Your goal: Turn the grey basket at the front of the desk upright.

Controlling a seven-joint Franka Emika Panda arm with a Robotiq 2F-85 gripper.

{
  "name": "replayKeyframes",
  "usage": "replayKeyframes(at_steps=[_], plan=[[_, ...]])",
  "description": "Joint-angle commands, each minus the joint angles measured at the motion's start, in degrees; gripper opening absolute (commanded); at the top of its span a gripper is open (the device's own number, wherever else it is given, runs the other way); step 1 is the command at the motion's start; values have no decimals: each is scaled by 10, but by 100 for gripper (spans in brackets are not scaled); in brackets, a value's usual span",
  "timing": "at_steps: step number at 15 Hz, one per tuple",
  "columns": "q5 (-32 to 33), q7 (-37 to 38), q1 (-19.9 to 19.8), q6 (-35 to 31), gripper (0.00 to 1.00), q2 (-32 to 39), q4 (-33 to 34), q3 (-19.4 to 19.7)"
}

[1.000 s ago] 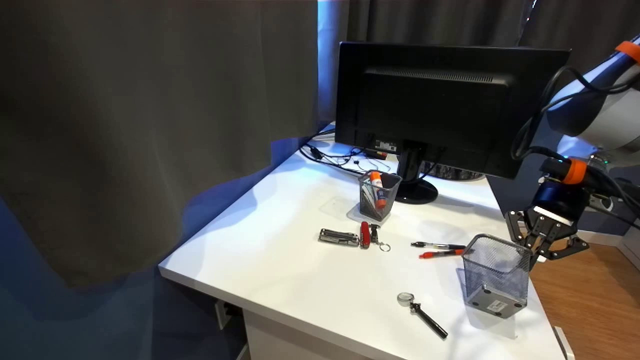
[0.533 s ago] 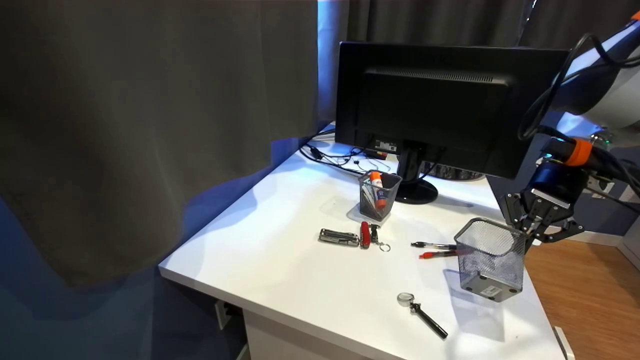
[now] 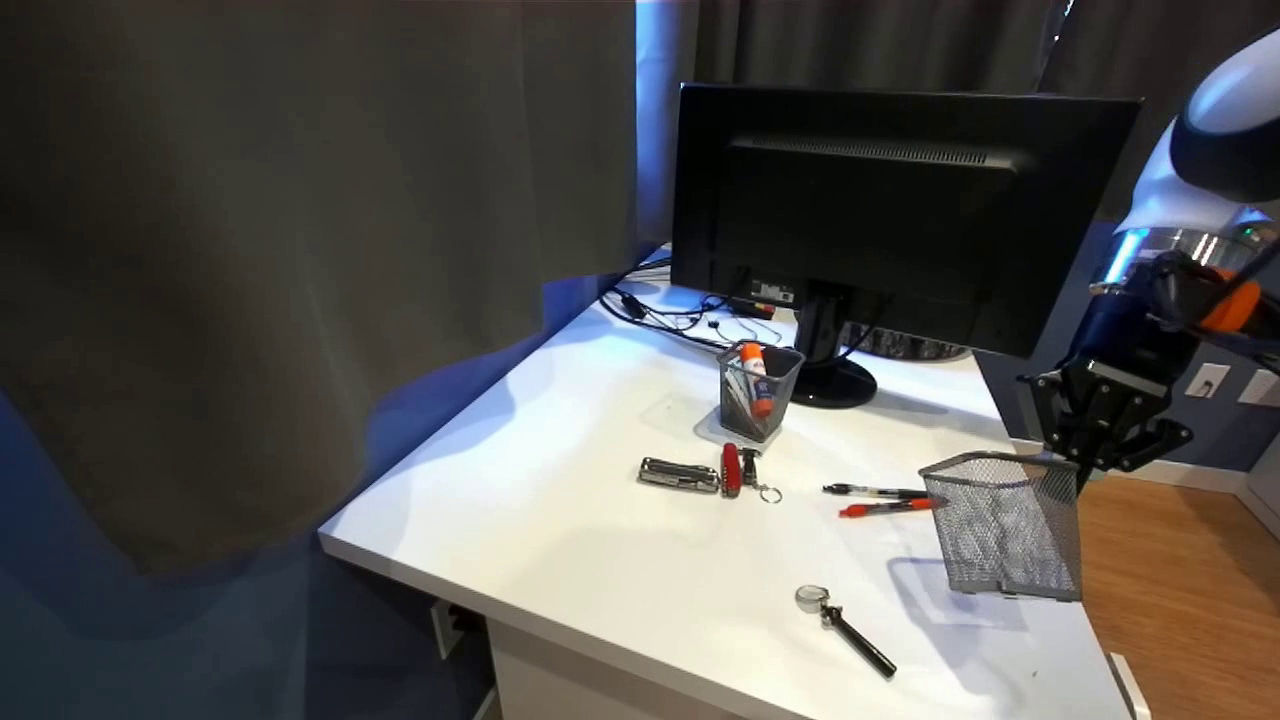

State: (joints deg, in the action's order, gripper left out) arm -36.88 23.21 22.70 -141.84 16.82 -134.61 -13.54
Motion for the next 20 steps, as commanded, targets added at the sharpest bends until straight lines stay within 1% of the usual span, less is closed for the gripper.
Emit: replayKeyframes(at_steps=[1,5,8,13,15,16,18,19,20], plan=[[72,40,17,-98,2,-49,-57,-6],[127,103,28,-204,2,-50,-88,-7],[167,153,41,-253,2,-45,-107,4],[241,232,70,-298,2,-41,-128,35],[271,262,86,-307,2,-38,-130,55],[276,270,105,-311,2,-37,-131,72],[285,283,120,-315,2,-34,-131,87],[289,290,130,-315,5,-32,-131,95],[289,293,137,-316,23,-31,-130,101]])
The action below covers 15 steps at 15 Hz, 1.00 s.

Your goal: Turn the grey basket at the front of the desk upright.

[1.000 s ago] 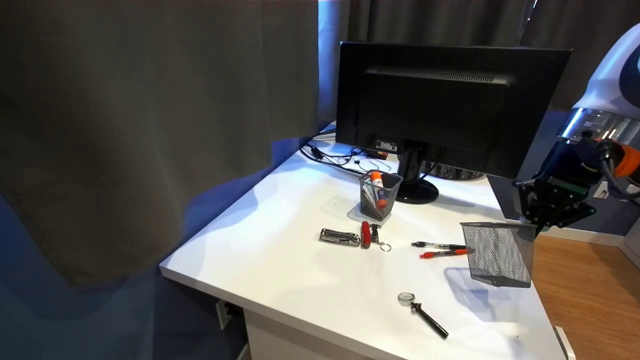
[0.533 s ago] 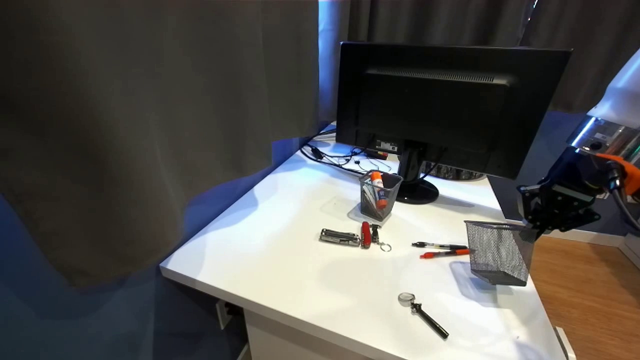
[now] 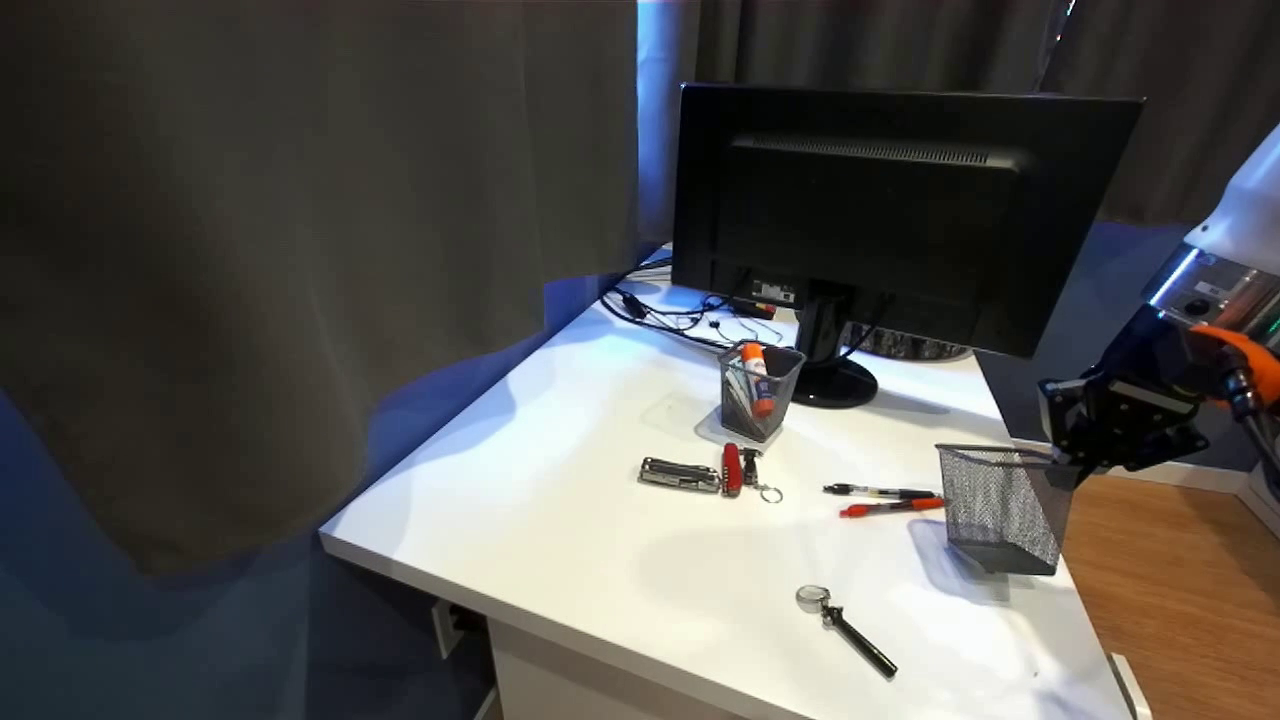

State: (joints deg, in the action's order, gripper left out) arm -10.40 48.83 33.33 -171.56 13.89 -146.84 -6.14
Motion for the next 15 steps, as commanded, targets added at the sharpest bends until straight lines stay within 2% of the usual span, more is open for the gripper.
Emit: replayKeyframes(at_steps=[1,5,10,11,13,15], plan=[[24,40,37,-18,33,-1,-7,32],[22,48,56,-13,60,-5,-7,48],[62,88,106,8,95,-39,-16,114],[76,100,119,13,99,-45,-16,131],[91,110,131,31,100,-68,-16,147],[72,90,125,48,100,-98,-18,133]])
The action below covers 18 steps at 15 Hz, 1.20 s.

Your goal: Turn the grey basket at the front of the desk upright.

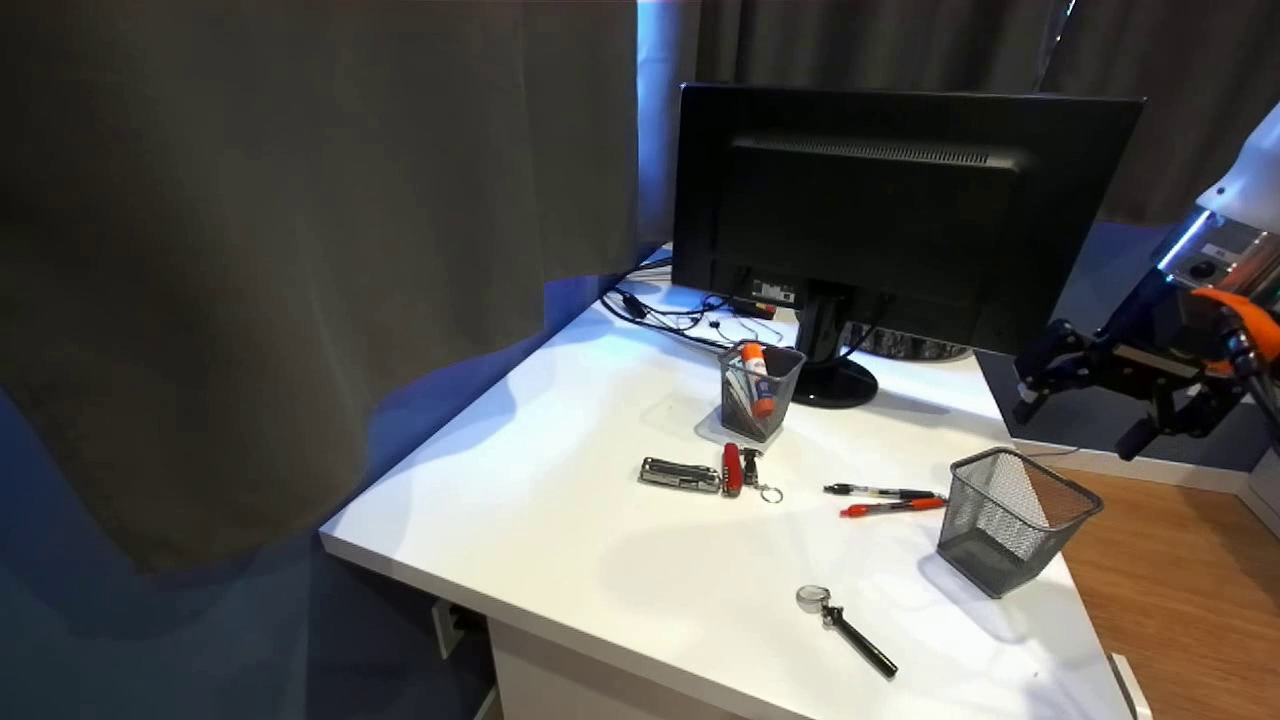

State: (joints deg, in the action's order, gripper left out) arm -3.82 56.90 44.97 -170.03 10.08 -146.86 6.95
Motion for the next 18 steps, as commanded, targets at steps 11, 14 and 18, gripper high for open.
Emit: replayKeyframes(at_steps=[11,14,18], plan=[[-23,-66,-169,338,100,-205,52,-222],[-14,-55,-199,384,100,-225,74,-253],[-30,-64,-219,394,100,-228,81,-274]])
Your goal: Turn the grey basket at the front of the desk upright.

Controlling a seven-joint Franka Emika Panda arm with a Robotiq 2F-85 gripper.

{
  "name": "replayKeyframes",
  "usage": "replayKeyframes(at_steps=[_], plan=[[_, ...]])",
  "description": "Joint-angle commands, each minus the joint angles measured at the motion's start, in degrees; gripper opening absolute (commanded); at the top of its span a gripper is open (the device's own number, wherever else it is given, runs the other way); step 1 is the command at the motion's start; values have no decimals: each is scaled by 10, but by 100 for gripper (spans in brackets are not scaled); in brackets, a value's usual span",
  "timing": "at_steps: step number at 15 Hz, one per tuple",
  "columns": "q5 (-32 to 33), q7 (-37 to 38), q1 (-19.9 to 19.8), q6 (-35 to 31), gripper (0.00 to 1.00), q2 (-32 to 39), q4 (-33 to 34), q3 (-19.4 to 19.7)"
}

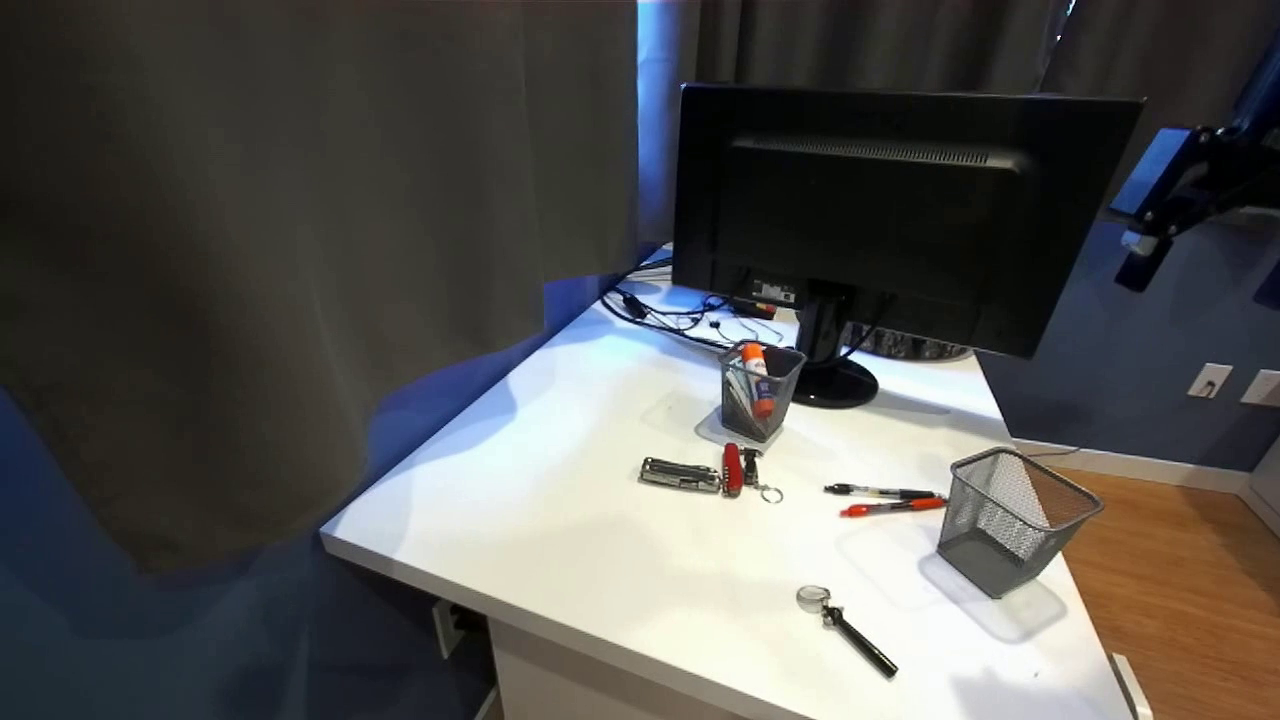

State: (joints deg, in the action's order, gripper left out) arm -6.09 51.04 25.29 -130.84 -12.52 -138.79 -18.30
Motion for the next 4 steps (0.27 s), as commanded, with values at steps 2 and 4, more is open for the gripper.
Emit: replayKeyframes(at_steps=[2,4], plan=[[-6,-5,-26,15,100,-9,9,-26],[-6,-5,-27,17,100,-9,11,-27]])
